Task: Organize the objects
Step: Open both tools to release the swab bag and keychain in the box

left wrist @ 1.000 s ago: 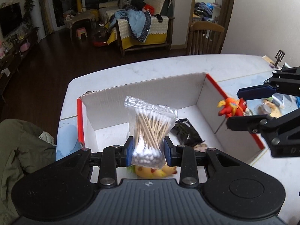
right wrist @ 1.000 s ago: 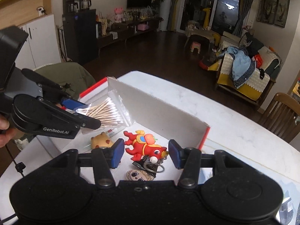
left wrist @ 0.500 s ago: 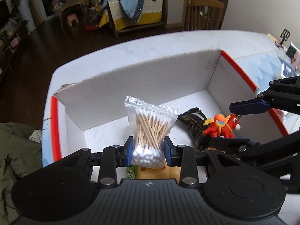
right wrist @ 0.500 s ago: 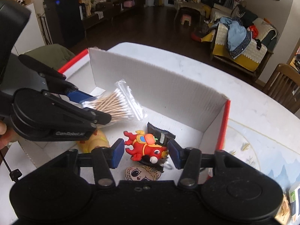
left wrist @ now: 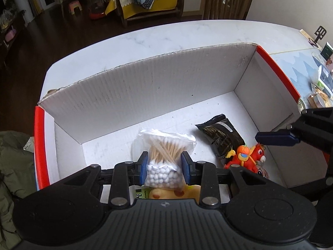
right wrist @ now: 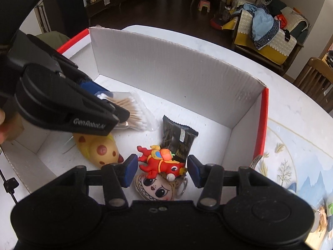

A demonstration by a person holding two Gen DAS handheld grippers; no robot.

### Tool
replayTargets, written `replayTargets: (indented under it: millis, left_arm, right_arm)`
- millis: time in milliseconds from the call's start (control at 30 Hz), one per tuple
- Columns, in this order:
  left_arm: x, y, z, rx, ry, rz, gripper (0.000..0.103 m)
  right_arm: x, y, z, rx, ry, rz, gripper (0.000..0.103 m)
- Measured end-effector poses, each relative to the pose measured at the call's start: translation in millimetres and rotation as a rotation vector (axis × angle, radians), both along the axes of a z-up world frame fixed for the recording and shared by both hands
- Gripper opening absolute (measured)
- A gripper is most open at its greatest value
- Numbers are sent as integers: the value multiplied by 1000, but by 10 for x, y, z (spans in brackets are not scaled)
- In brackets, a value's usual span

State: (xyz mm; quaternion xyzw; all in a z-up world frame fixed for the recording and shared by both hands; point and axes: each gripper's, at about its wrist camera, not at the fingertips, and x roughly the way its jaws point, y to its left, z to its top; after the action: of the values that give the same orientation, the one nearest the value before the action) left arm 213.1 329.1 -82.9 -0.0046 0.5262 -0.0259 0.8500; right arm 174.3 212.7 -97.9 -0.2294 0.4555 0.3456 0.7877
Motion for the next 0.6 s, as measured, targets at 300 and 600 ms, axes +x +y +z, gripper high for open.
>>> replayTargets:
  millis: [300,600]
  left_arm:
    - [-18,44,26,-23,-3,45,66]
    - [-171,43,167,-33,-57,68,71]
  right_arm:
    - [-26,-100,151,63,32,-2,63]
    - [-135,-249,345,105,22,21,63]
